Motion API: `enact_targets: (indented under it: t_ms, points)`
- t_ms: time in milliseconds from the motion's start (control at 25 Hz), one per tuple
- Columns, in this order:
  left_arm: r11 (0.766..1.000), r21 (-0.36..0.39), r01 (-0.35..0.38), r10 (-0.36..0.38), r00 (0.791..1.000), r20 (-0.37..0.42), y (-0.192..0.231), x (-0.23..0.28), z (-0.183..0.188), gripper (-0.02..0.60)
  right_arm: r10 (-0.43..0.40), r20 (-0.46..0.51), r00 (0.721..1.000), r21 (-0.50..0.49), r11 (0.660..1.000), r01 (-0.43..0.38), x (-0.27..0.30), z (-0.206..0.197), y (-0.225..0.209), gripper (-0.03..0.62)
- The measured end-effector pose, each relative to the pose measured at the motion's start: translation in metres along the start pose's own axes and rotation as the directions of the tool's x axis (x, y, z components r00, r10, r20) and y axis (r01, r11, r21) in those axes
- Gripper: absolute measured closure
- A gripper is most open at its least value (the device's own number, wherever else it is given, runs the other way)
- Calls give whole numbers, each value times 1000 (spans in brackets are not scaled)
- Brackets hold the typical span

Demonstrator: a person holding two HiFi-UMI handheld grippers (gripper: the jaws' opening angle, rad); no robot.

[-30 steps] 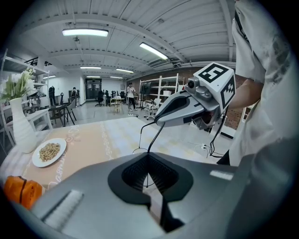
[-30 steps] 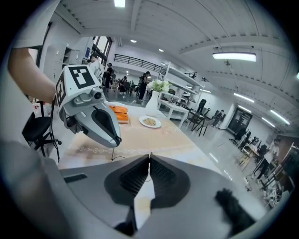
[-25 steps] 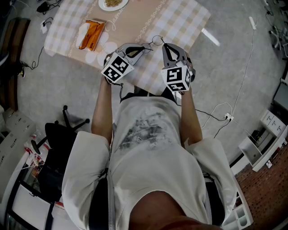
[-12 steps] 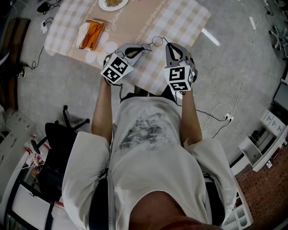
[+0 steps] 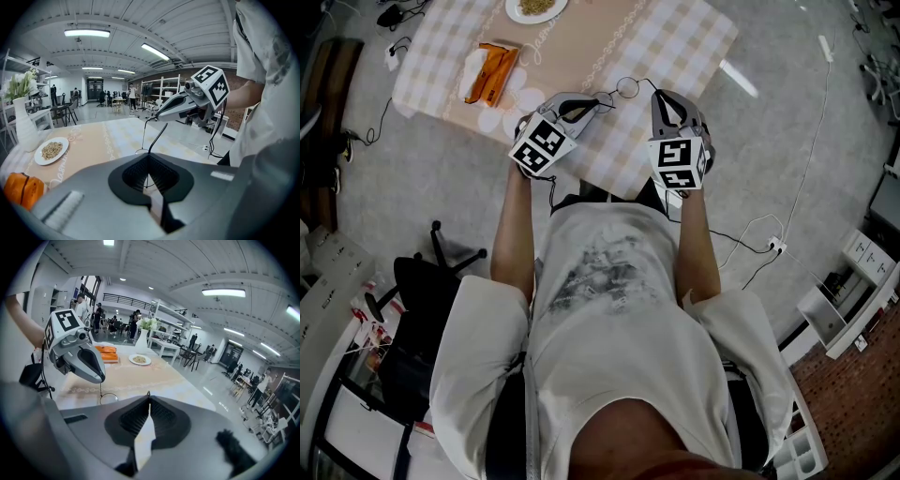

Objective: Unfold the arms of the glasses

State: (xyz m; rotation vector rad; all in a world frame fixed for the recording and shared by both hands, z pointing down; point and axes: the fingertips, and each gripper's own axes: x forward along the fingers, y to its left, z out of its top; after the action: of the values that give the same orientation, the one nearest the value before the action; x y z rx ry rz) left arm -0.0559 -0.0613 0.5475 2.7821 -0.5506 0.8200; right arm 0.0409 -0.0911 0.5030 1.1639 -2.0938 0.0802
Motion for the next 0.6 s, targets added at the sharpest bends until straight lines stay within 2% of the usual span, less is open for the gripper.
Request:
enact_targets:
  t_ms: [600]
  points:
    - [1000,-7,-22,22,1000,18,1,-4,4,574,-29,-3,1000,45,999,29,-2,-9,-9,572]
